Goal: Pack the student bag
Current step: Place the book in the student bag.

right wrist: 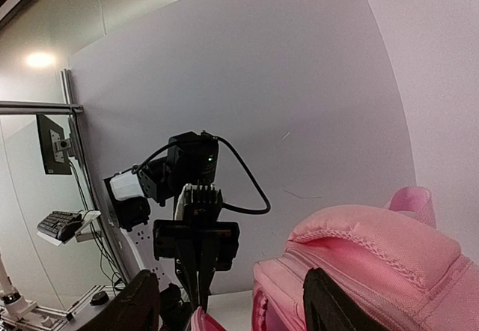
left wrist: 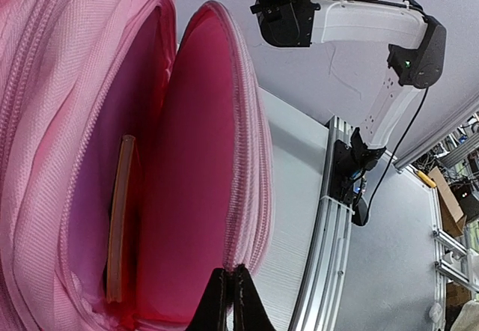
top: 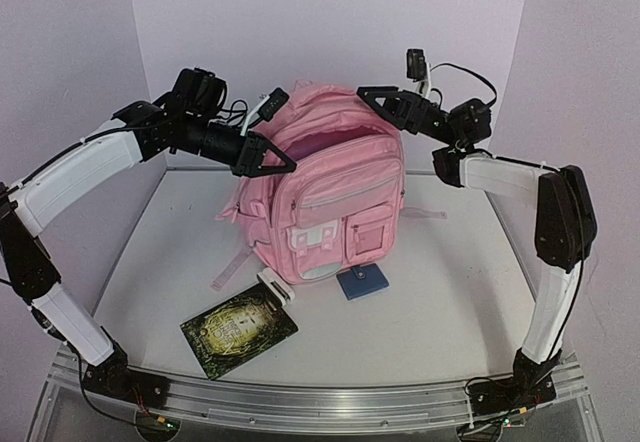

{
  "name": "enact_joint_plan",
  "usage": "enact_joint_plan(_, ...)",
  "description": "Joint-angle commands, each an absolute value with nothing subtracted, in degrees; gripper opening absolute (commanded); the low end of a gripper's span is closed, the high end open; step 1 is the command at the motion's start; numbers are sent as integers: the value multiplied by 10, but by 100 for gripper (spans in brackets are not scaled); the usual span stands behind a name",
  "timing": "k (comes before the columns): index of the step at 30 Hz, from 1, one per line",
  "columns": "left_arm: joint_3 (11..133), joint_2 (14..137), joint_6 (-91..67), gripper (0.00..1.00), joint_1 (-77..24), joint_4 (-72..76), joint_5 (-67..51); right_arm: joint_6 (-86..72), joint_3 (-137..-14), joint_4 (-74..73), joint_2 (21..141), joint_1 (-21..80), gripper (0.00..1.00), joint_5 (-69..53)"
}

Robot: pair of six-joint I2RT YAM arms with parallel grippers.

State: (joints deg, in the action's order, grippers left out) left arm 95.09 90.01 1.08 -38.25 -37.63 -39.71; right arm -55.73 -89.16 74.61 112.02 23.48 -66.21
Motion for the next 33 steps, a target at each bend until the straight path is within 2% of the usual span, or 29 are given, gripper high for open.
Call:
enact_joint_plan(1, 935, 869, -18, 18, -374, -371, -353, -565, -870, 803, 1064, 227, 69, -630)
enact_joint_plan(4, 902, 843, -32, 46, -369, -359, -334, -551, -833, 777, 1026, 223, 73, -603)
enact_joint_plan(6, 872, 816, -49, 60, -359, -344, -325, -496, -804, 699, 982, 222, 75, -578)
enact_joint_plan(10, 816, 767, -88, 74, -332, -320, -341, -329, -762, 438, 883, 222, 80, -490)
enact_joint_plan(15, 742, 723, -142, 78, -312, -296, -312, -225, -727, 213, 776, 222, 83, -349)
enact_joint_plan(20, 606, 669, -240, 79, -308, -227, -233, -251, -643, 90, 676, 232, 83, -223)
enact_joint_plan(28, 409, 588, -366, 80, -308, -170, -131, -369, -494, 20, 582, 316, 80, -138)
enact_joint_plan(33, 333, 625, -405, 77, -308, -135, -149, -476, -391, 63, 552, 367, 77, -125)
